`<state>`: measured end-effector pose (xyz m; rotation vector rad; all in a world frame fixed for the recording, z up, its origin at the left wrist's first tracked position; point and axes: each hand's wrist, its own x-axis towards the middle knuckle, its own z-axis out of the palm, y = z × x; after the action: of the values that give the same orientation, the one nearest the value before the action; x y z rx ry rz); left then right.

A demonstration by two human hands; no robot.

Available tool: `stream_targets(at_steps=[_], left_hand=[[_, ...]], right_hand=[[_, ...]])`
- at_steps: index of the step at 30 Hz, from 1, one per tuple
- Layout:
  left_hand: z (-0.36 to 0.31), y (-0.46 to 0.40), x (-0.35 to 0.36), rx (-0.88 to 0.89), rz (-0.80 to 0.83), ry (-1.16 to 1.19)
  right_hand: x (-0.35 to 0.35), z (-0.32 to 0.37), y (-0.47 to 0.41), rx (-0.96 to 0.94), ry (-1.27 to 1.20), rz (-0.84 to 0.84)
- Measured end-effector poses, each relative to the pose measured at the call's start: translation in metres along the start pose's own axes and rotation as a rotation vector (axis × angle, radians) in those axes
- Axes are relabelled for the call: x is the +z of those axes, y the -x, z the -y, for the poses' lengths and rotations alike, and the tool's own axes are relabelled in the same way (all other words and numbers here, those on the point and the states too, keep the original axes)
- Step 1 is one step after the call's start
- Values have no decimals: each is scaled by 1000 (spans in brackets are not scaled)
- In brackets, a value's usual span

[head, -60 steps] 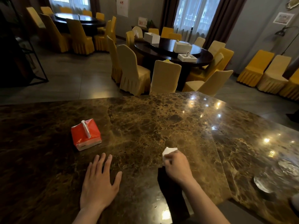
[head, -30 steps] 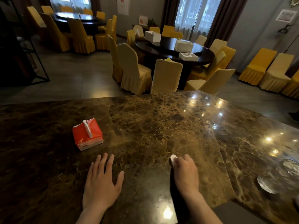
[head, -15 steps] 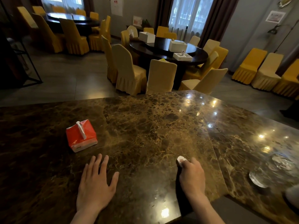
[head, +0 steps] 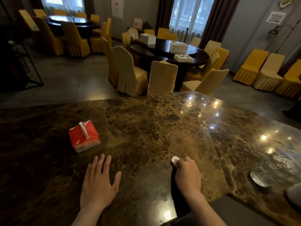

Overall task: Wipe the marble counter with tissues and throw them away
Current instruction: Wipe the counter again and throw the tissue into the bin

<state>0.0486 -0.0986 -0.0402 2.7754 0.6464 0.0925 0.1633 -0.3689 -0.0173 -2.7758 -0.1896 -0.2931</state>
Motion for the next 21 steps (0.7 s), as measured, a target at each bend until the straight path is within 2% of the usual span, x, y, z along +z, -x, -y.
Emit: stream_targets(at_steps=[4,10,17,21], left_hand=[[-1,0,1,0,-3,-1],[0,1,0,8,4,-6],[5,2,0,19,5,34],[9,3,-1,39,9,91]], right_hand=[[6,25,10,-14,-36,-3],[12,58,34,-319,-113,150],[-11,57,46,-313,-175,227],[-29,64,66,-348,-383,242]])
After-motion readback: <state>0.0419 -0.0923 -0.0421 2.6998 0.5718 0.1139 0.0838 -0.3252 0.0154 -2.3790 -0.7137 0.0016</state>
